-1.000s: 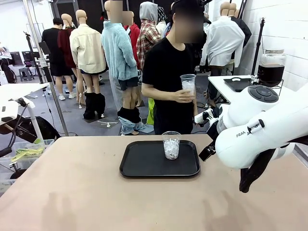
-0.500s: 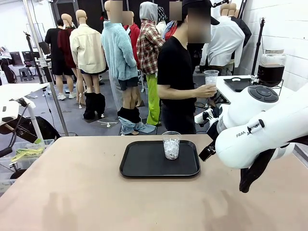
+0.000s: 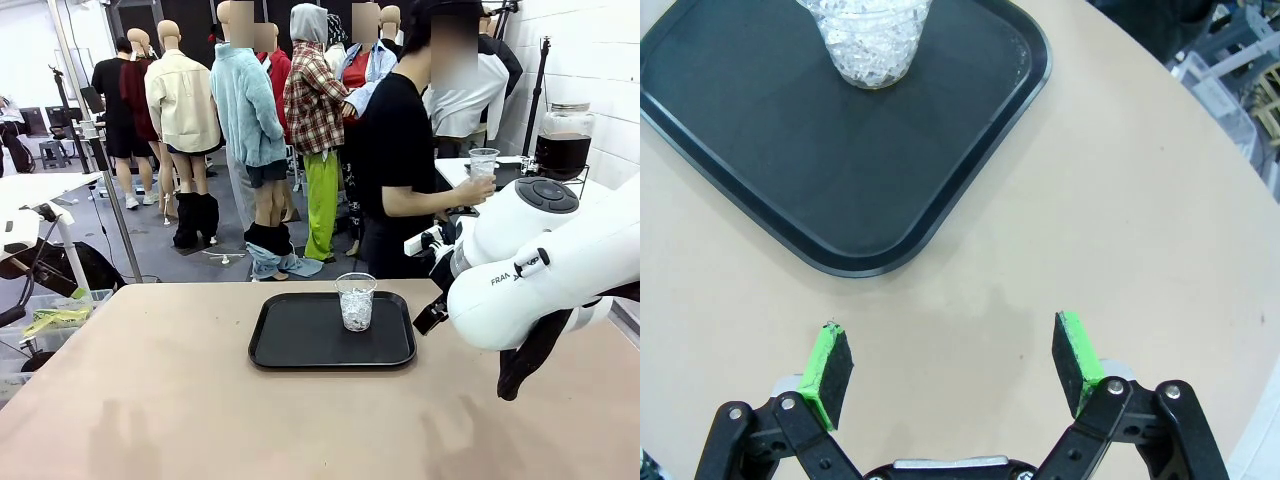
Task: Pour the drink into the iced cup.
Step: Pick up the iced cup indicated by the human and present it to them.
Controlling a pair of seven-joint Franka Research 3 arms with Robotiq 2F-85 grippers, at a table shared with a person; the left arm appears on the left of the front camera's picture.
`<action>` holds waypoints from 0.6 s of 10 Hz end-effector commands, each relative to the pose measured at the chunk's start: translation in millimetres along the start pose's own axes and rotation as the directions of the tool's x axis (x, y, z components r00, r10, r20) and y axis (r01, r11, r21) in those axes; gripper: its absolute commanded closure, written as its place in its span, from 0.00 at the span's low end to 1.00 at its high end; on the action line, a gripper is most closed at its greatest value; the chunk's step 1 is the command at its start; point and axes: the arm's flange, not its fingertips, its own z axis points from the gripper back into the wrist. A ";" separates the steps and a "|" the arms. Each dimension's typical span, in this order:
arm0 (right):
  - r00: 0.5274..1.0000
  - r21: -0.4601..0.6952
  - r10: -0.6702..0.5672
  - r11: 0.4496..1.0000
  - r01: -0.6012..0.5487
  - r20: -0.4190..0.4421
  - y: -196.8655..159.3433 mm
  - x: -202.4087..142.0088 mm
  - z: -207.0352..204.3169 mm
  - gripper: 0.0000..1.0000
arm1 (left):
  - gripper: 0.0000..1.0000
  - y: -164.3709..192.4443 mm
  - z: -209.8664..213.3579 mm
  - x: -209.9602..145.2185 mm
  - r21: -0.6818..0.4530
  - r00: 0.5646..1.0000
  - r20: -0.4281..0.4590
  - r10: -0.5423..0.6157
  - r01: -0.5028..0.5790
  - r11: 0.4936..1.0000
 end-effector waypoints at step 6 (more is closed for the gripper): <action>1.000 0.001 0.000 1.000 0.000 0.000 0.9 -0.1 -0.1 0.00 | 0.00 -0.7 0.4 -0.1 0.009 1.000 0.001 -0.002 0.002 1.000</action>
